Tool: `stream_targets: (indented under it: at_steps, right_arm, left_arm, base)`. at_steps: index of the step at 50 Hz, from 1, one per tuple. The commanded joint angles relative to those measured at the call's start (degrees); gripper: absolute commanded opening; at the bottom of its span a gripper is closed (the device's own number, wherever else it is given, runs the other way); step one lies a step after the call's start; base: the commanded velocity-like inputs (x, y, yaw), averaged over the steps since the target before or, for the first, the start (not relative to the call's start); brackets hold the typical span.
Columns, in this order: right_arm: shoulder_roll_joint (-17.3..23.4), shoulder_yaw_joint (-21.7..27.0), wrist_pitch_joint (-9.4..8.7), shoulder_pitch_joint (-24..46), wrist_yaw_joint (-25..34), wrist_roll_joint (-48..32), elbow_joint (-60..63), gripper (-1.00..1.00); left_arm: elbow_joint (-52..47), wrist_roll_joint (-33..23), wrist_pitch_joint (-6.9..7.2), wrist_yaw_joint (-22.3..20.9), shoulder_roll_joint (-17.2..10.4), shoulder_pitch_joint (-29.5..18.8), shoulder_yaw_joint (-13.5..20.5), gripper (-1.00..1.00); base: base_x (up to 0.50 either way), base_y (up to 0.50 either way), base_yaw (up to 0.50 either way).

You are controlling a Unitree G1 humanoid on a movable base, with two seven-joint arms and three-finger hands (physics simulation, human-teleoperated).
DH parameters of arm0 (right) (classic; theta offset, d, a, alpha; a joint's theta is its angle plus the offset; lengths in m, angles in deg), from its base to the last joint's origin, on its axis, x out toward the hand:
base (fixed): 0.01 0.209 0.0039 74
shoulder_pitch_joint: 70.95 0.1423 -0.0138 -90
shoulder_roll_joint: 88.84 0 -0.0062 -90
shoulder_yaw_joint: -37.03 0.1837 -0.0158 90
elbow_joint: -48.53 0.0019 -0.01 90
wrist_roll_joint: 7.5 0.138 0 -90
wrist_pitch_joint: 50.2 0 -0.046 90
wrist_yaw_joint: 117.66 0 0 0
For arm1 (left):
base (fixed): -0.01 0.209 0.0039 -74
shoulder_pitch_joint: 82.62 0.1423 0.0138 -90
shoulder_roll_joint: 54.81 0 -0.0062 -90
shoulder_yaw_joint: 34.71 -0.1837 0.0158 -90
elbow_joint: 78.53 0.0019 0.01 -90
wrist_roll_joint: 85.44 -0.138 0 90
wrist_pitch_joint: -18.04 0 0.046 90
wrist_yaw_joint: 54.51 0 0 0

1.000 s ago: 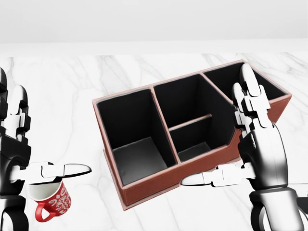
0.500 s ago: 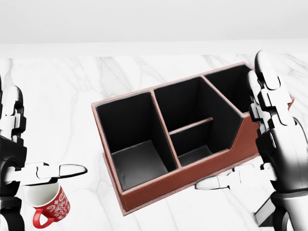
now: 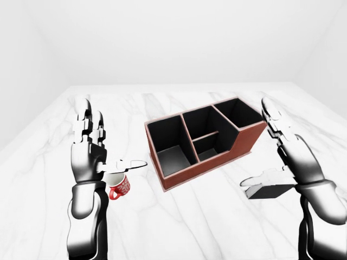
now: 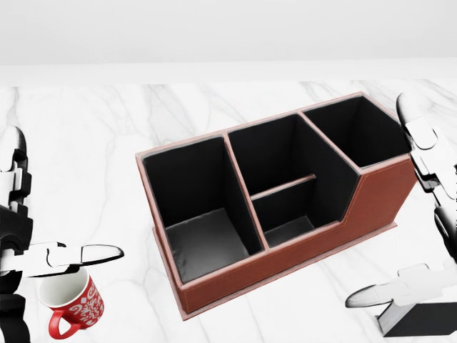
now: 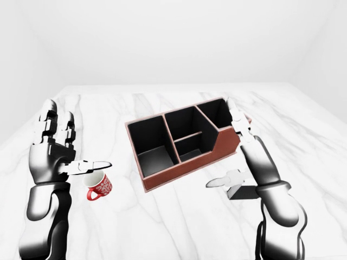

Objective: Pick up the book and place it in the left compartment of the caddy.

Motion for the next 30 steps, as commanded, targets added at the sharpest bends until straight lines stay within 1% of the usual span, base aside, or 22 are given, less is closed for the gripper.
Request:
stream_targets:
  at_steps: [1,5,10,15,17,22,30]
  right_arm:
    - [1.28,4.65,0.0,-2.63,8.05,-7.67,-2.0,1.0]
    - [1.27,6.11,0.0,-3.73,11.09,-11.06,-2.59,1.0]
    - [1.9,7.72,0.0,-4.92,11.13,-15.69,-3.79,1.0]
    - [1.5,8.66,0.0,-5.73,11.13,-19.92,-4.74,1.0]
    - [2.12,8.13,0.0,-7.29,11.13,-24.13,-5.22,1.0]
    - [1.65,8.24,0.0,-7.27,11.13,-31.07,-6.62,1.0]
    - [1.77,8.15,0.0,-5.83,11.13,-37.87,-9.19,1.0]
  left_arm:
    - [-0.28,0.26,0.0,0.0,-0.07,0.0,0.31,1.0]
    - [-0.16,0.23,0.0,0.01,-0.06,0.02,0.28,1.0]
    - [-0.38,0.32,0.0,0.06,-0.08,0.02,0.36,1.0]
    - [-0.59,0.34,0.0,0.11,-0.05,0.03,0.31,1.0]
    - [-0.7,0.31,0.0,0.13,-0.05,0.03,0.32,1.0]
    - [-0.35,0.27,0.0,0.19,0.0,0.02,0.27,1.0]
    - [-0.78,0.19,0.0,0.32,0.04,0.1,0.2,1.0]
  base:
    - [0.0,0.0,0.0]
    - [0.0,0.0,0.0]
    - [0.0,0.0,0.0]
    - [0.0,0.0,0.0]
    - [0.0,0.0,0.0]
    - [0.0,0.0,0.0]
    - [0.0,0.0,0.0]
